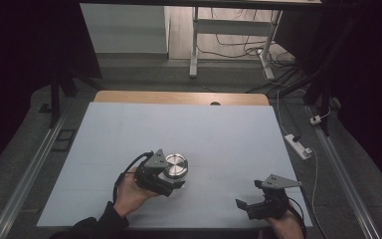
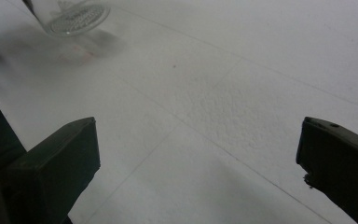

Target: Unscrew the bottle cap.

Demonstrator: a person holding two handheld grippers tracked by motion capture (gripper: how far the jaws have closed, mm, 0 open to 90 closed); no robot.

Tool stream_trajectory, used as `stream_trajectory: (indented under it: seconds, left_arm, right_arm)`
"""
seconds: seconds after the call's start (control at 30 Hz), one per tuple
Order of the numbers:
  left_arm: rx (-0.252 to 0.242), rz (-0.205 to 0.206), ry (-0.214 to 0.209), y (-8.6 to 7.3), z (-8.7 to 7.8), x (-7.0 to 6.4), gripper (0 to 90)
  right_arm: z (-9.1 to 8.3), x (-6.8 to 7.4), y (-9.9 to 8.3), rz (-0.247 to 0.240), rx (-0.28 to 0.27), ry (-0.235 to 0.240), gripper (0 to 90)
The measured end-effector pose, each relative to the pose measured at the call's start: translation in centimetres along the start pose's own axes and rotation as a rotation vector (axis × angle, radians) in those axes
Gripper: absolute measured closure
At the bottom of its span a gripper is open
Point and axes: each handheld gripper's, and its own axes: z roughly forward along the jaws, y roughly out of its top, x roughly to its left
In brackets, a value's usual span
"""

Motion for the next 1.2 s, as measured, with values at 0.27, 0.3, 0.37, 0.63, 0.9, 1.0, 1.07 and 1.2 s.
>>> stream_trajectory:
  seconds: [0.27,0.3,0.37,0.63,0.9,1.0,1.07,1.2]
  left_arm:
    - [-0.01,0.002,-0.003,0.0,0.0,0.1,15.4]
    - [-0.011,0.002,-0.004,0.0,0.0,0.1,15.4]
    - [-0.01,0.003,-0.005,0.0,0.0,0.1,15.4]
    - [-0.008,0.011,-0.006,0.0,0.1,0.1,15.5]
    - [-0.003,0.017,-0.002,0.1,0.2,0.1,15.5]
    - [-0.007,0.014,-0.003,0.1,0.3,0.0,15.4]
    - [-0.007,0.018,-0.004,0.2,0.3,0.0,15.5]
    - [-0.012,0.017,-0.005,0.2,0.4,0.0,15.5]
  right_arm:
    - [0.2,0.6,0.8,-0.037,-0.027,0.001,0.0]
    - [0.3,0.7,1.0,-0.043,-0.032,0.006,0.0]
    - [0.5,1.0,1.3,-0.057,-0.032,0.011,0.0]
    - [1.1,1.9,2.7,-0.08,-0.067,0.058,0.0]
    - [2.2,2.5,4.0,-0.077,-0.05,0.094,0.0]
    - [2.6,2.8,4.7,-0.086,-0.056,0.119,0.0]
    - [2.9,3.1,5.2,-0.095,-0.06,0.13,0.0]
    - [3.6,3.5,6.1,-0.101,-0.052,0.145,0.0]
